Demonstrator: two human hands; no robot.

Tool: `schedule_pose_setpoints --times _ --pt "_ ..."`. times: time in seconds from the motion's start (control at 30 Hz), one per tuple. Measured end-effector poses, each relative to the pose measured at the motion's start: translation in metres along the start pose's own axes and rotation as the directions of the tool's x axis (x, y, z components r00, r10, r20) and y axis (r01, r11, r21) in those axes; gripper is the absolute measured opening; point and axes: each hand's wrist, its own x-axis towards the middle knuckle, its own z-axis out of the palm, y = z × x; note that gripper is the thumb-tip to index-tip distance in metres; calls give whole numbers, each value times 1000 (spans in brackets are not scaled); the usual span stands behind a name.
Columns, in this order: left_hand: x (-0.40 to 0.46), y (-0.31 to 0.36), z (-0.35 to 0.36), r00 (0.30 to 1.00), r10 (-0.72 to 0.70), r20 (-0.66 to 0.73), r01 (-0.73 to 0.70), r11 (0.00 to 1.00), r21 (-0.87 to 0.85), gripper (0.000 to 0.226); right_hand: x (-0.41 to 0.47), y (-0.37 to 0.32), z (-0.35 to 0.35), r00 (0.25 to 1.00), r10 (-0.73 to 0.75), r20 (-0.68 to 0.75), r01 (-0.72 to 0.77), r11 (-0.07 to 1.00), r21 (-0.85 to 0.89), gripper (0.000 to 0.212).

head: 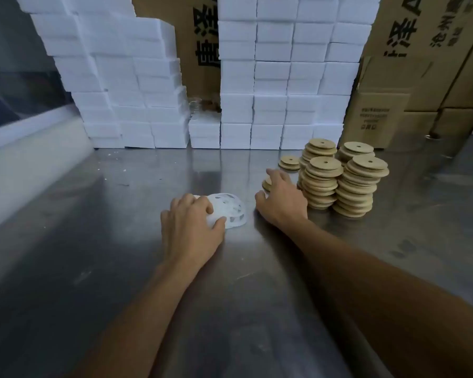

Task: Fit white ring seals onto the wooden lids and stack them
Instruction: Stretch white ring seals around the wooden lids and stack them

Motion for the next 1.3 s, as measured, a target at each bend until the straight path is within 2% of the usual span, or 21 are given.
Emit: schedule_pose_setpoints --times 0.1,0.23,0.37,0.5,0.6,0.77,0.97,1.13,1.23,1.3 --pt "0 -3 -1 1000 -18 -17 19 1000 22 26 13 -6 5 992 64 105 -37 969 -243 66" --pt "-2 -1 0 1000 10 -30 -9 999 32 23 30 -15 4 952 217 217 -143 940 -310 52" --pt "-3 -1 -2 998 -6 -56 7 1000 18 24 17 -14 8 979 164 119 -125 951 -282 45" --pt "-6 0 -5 999 -16 -30 17 999 43 27 3 -13 7 984 161 75 -139 960 -244 63" --pt "-9 5 -9 998 -13 -62 16 999 46 22 -7 -9 -1 989 140 47 -133 982 -137 71" --pt "-7 4 -19 985 47 -164 -45 999 18 5 -27 -15 -12 993 98 67 -108 979 174 69" --pt "-11 12 -24 948 159 -275 -185 980 -71 39 -52 -10 -26 996 61 60 -83 867 491 76" --pt "-10 16 -25 920 232 -315 -310 924 -225 37 -58 -3 -28 999 40 3 -34 808 588 34" --pt "-8 17 -24 908 266 -323 -364 883 -297 42 -62 -3 -29 996 86 19 -75 707 703 18" --pt "-8 17 -22 911 257 -321 -373 847 -378 32 -64 -6 -33 993 117 17 -87 628 773 11"
